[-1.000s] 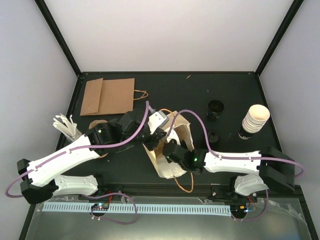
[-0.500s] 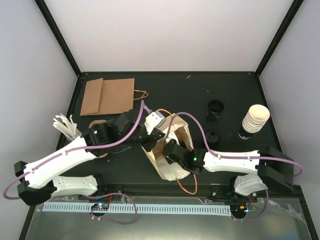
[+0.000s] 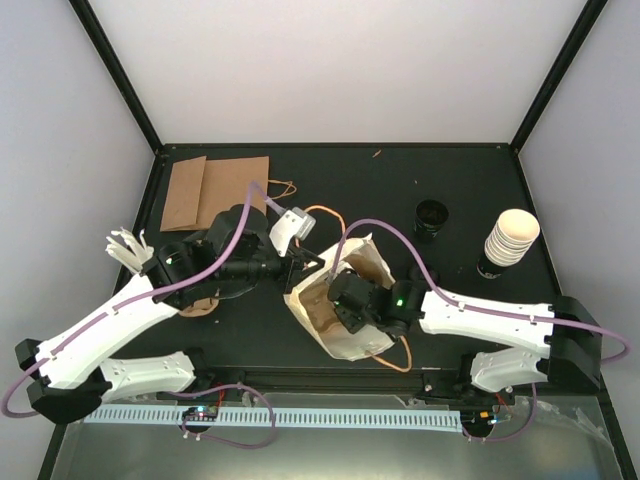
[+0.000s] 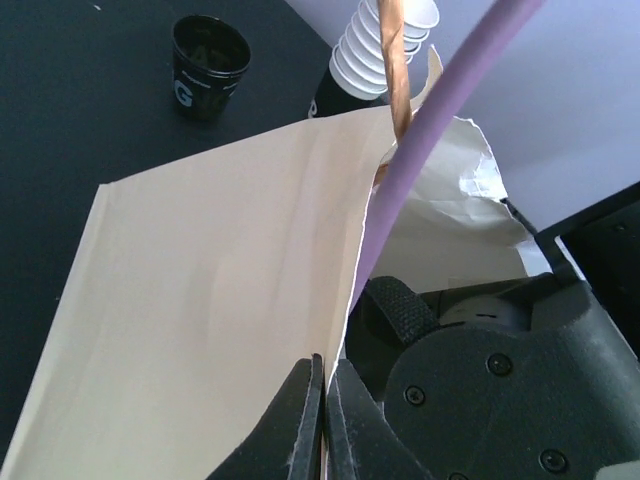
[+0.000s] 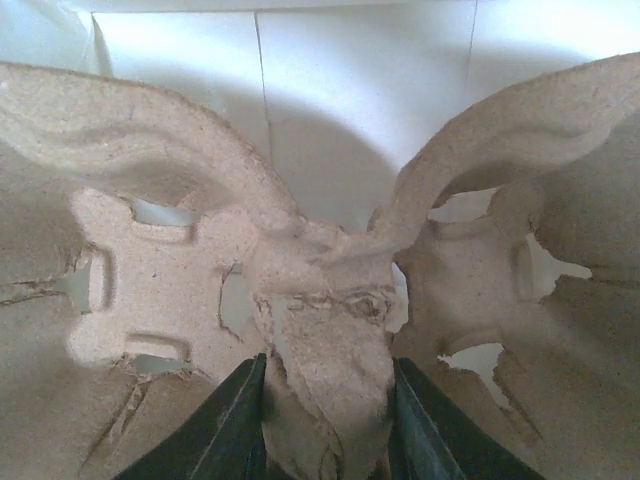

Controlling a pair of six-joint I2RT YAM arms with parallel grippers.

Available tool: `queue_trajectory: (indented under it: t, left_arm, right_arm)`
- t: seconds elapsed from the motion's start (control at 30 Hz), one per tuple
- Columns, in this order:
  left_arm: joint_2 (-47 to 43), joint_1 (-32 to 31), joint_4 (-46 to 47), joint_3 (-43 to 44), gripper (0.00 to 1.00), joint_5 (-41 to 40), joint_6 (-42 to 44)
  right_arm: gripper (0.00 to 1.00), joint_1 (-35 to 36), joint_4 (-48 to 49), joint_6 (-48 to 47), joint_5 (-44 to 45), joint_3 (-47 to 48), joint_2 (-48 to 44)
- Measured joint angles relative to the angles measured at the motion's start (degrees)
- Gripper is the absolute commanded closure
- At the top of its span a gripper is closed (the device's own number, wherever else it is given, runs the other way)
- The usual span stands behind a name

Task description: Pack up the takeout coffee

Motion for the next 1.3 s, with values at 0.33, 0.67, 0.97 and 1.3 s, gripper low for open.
queue_trajectory:
  t: [0.33, 0.67, 0.97, 1.3]
  left_arm:
    - [0.37, 6.45, 1.97, -0.68, 0.98, 10.93, -8.33]
    - [0.15, 13.29, 6.86, -10.51, 0.98, 20.87, -13.18]
    - [2.51, 14.97, 4.92, -10.73, 0.98, 19.32, -10.32]
    - [3.02, 15.32, 3.34, -10.25, 0.98, 17.97, -6.86]
  right_arm:
    - [0.67, -0.31, -21.14, -2.03, -8.57, 9.94, -0.37]
    - [0.68, -2.49, -22.69, -7.15, -17.92, 10.99, 8.83]
    - [0.68, -4.55, -18.23, -9.66, -22.01, 10.80, 15.21]
    - [0.68, -4.55, -11.23, -9.64, -24.41, 7.17, 20.76]
